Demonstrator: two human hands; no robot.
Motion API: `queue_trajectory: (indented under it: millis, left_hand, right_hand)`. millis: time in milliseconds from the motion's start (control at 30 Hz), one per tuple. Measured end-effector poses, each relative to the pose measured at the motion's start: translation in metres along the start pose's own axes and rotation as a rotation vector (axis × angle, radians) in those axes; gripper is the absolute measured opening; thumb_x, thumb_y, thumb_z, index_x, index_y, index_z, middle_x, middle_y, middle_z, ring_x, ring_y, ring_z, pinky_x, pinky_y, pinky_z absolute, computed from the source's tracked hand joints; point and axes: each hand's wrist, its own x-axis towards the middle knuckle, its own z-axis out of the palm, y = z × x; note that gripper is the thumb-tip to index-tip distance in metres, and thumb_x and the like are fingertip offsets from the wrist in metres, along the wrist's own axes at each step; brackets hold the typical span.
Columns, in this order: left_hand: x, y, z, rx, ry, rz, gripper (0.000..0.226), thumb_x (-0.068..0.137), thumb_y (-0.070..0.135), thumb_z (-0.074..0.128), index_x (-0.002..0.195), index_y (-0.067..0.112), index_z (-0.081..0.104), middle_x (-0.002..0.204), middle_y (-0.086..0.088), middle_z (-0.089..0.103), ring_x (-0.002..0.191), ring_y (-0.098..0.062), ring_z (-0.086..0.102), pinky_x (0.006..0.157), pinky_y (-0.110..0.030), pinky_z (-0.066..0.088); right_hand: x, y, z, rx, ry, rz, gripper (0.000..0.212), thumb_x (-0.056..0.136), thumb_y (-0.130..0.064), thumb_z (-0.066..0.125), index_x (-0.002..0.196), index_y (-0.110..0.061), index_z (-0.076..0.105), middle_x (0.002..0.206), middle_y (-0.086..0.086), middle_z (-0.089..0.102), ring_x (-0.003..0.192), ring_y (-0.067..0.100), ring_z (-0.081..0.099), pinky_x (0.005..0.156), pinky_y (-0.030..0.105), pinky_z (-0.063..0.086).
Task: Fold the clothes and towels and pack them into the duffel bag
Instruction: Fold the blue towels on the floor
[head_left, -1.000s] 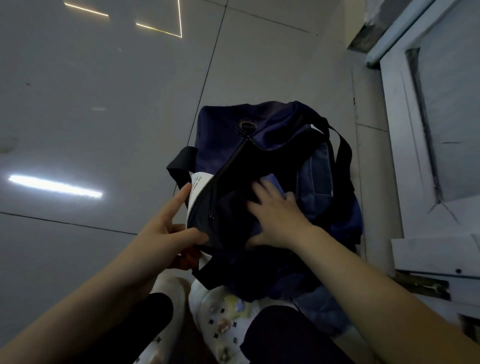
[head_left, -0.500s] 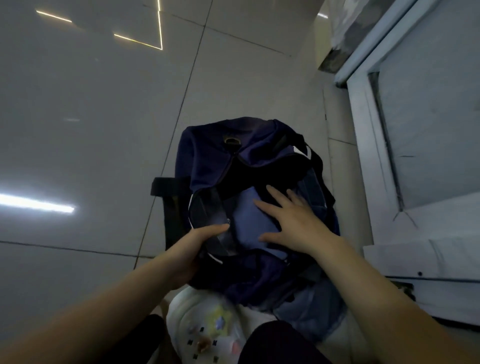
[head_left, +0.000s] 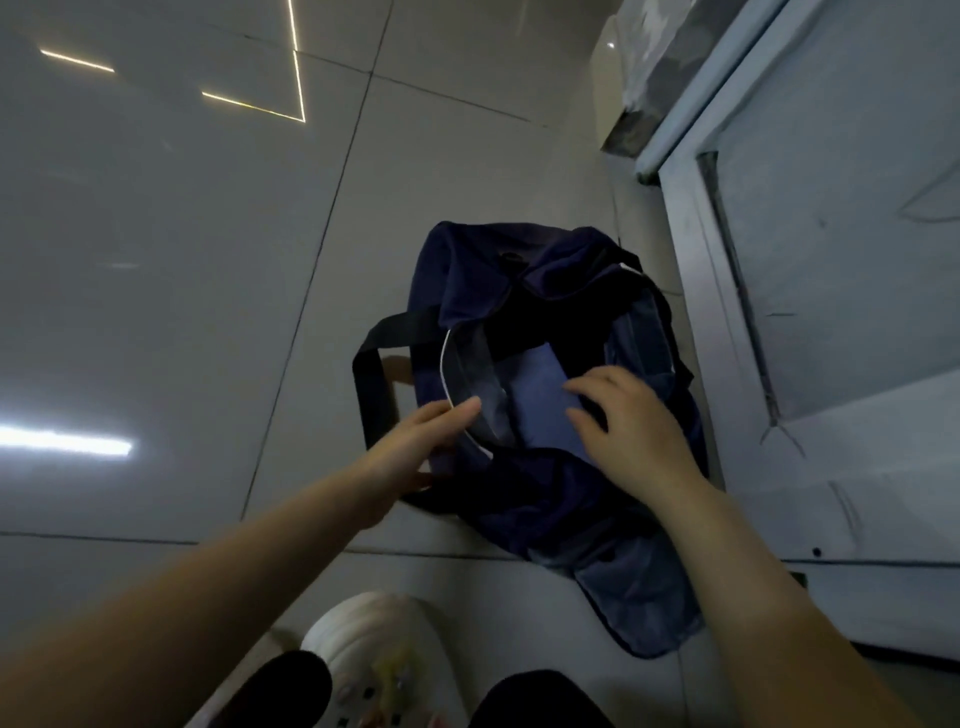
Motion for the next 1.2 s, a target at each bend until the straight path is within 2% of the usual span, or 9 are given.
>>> queue_trajectory:
  millis: [167, 233, 333, 533, 767, 900, 1033, 1133, 1200]
  left_hand:
    - [-0.042, -0.005, -0.039, 0.252, 0.323, 0.131, 0.008, 0.091, 0.022, 0.062, 0.099, 0.023, 0.063, 0.091, 0.0, 0.068, 0.088, -0.016, 0.065, 0.072, -0.025, 0.047]
    - [-0.072, -0.009, -0.061, 0.26, 0.398, 0.159, 0.007, 0.093, 0.015, 0.059, 0.094, 0.022, 0.062, 0.085, -0.001, 0.067, 0.081, -0.016, 0.063, 0.069, -0.023, 0.047]
    - [-0.111, -0.016, -0.09, 0.345, 0.455, 0.149, 0.007, 0.092, 0.013, 0.061, 0.094, 0.02, 0.063, 0.083, -0.003, 0.068, 0.073, -0.01, 0.063, 0.063, -0.018, 0.046]
    - [-0.181, -0.05, -0.18, 0.414, 0.667, 0.074, 0.005, 0.091, 0.014, 0.062, 0.094, 0.018, 0.065, 0.08, 0.0, 0.068, 0.067, -0.005, 0.062, 0.062, -0.017, 0.046]
    - [-0.219, -0.127, -0.231, 0.364, 0.913, 0.086, 0.012, 0.091, 0.019, 0.062, 0.103, 0.015, 0.064, 0.09, -0.001, 0.066, 0.083, -0.015, 0.063, 0.07, -0.022, 0.048]
    - [-0.27, -0.163, -0.257, 0.868, 0.959, 0.018, 0.013, 0.089, 0.027, 0.06, 0.098, 0.021, 0.068, 0.089, 0.006, 0.065, 0.082, -0.015, 0.062, 0.069, -0.028, 0.046]
    - [-0.309, -0.192, -0.299, 1.205, 1.024, 0.189, 0.023, 0.08, 0.025, 0.049, 0.077, 0.012, 0.068, 0.08, -0.005, 0.063, 0.071, -0.031, 0.061, 0.056, -0.033, 0.047]
    - [-0.334, -0.204, -0.334, 1.291, 1.216, 0.222, 0.019, 0.079, 0.013, 0.055, 0.089, 0.007, 0.07, 0.098, -0.014, 0.065, 0.09, -0.036, 0.061, 0.07, -0.044, 0.05]
    - [-0.344, -0.216, -0.359, 1.246, 1.259, 0.05, 0.039, 0.081, 0.025, 0.051, 0.113, 0.008, 0.066, 0.122, -0.02, 0.06, 0.113, -0.041, 0.054, 0.086, -0.053, 0.048]
  right_hand:
    - [-0.006, -0.053, -0.005, 0.41, 0.145, 0.027, 0.011, 0.093, -0.016, 0.06, 0.099, -0.016, 0.068, 0.095, -0.003, 0.063, 0.082, 0.007, 0.058, 0.075, 0.019, 0.047]
    - [-0.003, -0.095, 0.002, 0.561, 0.041, -0.009, 0.007, 0.092, -0.017, 0.061, 0.093, -0.019, 0.068, 0.085, -0.01, 0.065, 0.079, 0.001, 0.06, 0.069, 0.011, 0.045]
    - [-0.002, -0.152, 0.018, 0.622, -0.17, -0.09, 0.006, 0.091, -0.022, 0.063, 0.093, -0.02, 0.068, 0.081, -0.01, 0.066, 0.079, 0.007, 0.062, 0.074, 0.023, 0.05]
    - [0.003, -0.25, 0.039, 0.214, -0.677, -0.476, 0.036, 0.089, -0.034, 0.065, 0.123, -0.033, 0.056, 0.12, -0.01, 0.057, 0.094, 0.007, 0.059, 0.085, 0.026, 0.05]
    - [-0.01, -0.35, 0.045, -0.257, -0.85, -0.777, 0.045, 0.092, -0.045, 0.056, 0.134, -0.036, 0.043, 0.13, -0.012, 0.05, 0.097, 0.003, 0.044, 0.083, 0.023, 0.038]
    - [-0.033, -0.396, 0.082, -0.347, -0.94, -0.878, 0.045, 0.095, -0.043, 0.053, 0.137, -0.032, 0.041, 0.133, -0.006, 0.048, 0.098, 0.007, 0.044, 0.082, 0.024, 0.036]
    - [-0.053, -0.431, 0.128, -0.374, -0.985, -0.946, 0.045, 0.096, -0.04, 0.053, 0.138, -0.028, 0.041, 0.136, 0.0, 0.048, 0.11, 0.016, 0.048, 0.09, 0.031, 0.04]
    - [-0.06, -0.456, 0.164, -0.38, -0.966, -0.95, 0.051, 0.092, -0.036, 0.059, 0.138, -0.027, 0.041, 0.138, 0.002, 0.046, 0.122, 0.021, 0.047, 0.097, 0.035, 0.039]
    - [-0.059, -0.472, 0.188, -0.307, -0.96, -0.893, 0.056, 0.09, -0.034, 0.062, 0.14, -0.025, 0.039, 0.14, 0.003, 0.045, 0.124, 0.022, 0.046, 0.096, 0.032, 0.038]
